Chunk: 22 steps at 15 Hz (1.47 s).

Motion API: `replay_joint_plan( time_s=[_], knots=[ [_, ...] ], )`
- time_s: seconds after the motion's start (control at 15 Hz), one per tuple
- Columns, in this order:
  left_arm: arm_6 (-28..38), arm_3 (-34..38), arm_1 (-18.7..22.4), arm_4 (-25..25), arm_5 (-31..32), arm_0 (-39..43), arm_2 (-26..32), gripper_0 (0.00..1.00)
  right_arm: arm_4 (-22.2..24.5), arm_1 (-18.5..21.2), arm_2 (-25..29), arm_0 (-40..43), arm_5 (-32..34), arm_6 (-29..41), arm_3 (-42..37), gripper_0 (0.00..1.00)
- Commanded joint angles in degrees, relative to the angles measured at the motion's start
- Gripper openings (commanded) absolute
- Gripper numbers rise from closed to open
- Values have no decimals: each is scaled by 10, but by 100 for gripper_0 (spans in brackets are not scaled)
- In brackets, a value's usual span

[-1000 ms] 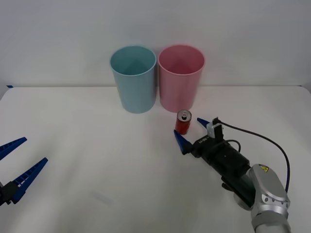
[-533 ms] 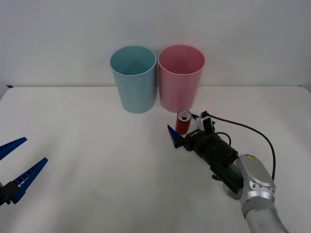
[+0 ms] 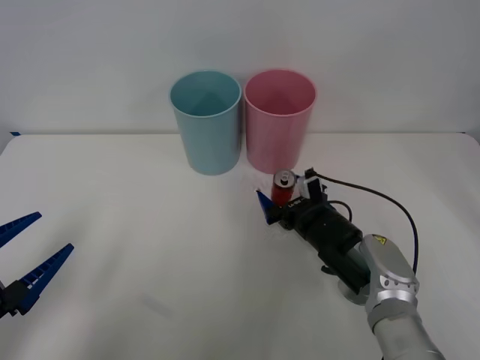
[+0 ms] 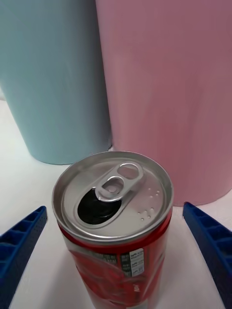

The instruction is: Grasp the object on the table and drop it into the matching bin: aluminum can to the light blue bin, PET bottle to the pink bin.

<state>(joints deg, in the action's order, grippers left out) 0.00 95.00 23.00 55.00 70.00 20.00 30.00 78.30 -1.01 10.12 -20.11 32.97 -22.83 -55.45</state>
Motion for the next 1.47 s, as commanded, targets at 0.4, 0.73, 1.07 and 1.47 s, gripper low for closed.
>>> replay_joint_plan(
  time_s=[0.4,0.73,1.07,1.47],
  knots=[
    [0,0,0,0,0,0,0,100,-11,0,1,0,3,-4,0,0],
    [0,0,0,0,0,0,0,100,-24,5,2,2,32,-2,-5,0],
    [0,0,0,0,0,0,0,100,-45,32,-29,60,49,45,-102,0],
    [0,0,0,0,0,0,0,100,-88,99,-115,158,21,161,-281,0]
  ],
)
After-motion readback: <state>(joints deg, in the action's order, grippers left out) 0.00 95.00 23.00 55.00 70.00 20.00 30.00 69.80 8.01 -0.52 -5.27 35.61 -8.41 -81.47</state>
